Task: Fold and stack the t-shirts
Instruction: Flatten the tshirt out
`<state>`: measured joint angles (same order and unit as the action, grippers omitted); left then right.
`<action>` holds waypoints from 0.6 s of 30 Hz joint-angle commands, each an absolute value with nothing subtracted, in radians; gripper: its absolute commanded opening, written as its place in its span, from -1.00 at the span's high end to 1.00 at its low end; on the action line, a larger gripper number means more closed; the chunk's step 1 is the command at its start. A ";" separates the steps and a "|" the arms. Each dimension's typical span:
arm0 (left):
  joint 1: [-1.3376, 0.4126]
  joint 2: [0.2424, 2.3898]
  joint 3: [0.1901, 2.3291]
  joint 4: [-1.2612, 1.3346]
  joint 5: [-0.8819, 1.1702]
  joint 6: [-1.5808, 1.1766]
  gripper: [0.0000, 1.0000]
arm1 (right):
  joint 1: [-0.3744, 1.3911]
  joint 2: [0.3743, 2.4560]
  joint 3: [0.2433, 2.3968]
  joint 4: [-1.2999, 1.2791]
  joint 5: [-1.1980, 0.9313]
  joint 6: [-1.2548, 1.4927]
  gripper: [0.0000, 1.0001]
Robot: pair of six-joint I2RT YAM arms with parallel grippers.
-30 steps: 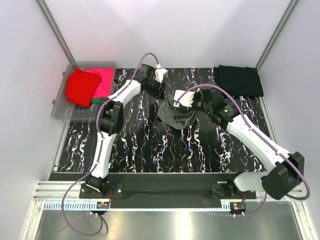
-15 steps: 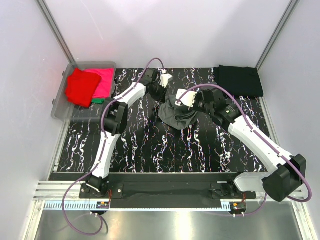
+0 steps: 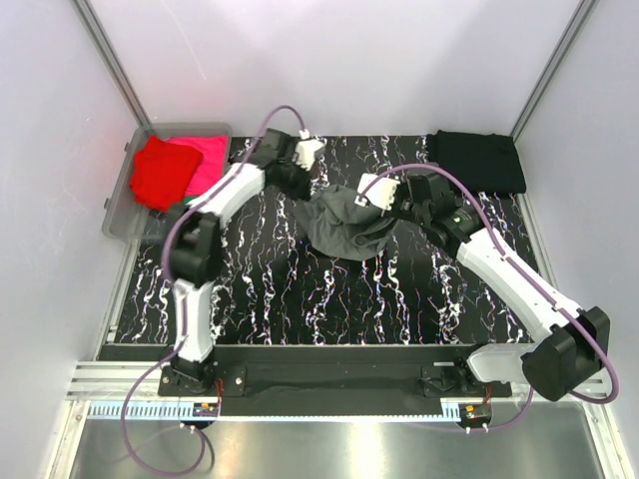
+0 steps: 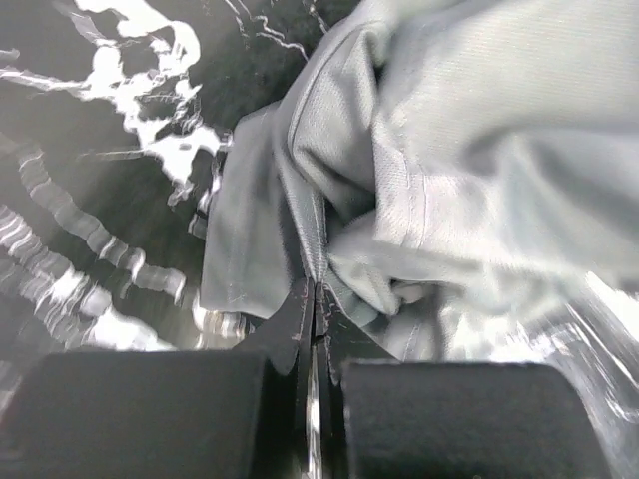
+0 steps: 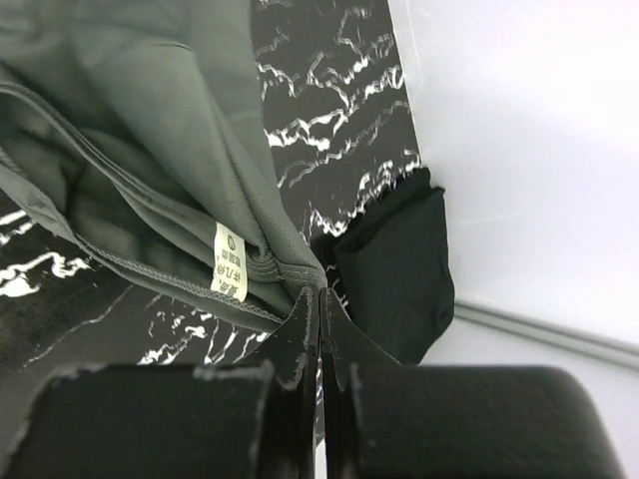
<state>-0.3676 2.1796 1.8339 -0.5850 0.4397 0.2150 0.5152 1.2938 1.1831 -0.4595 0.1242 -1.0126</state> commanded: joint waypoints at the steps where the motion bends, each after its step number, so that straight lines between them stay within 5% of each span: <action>1: -0.350 1.915 1.671 -0.558 0.477 0.273 1.00 | 0.474 1.290 1.164 -0.419 0.163 -0.994 1.00; 6: -0.353 1.659 1.380 -0.607 0.499 0.314 1.00 | 0.390 1.308 1.109 -0.419 0.140 -0.962 1.00; 14: -0.360 1.578 1.264 -0.673 0.419 0.316 1.00 | 0.267 1.488 1.120 -0.319 0.092 -0.852 0.98; 18: -0.350 1.656 1.423 -0.661 0.282 0.293 0.68 | 0.192 1.640 1.261 -0.319 0.175 -0.709 0.56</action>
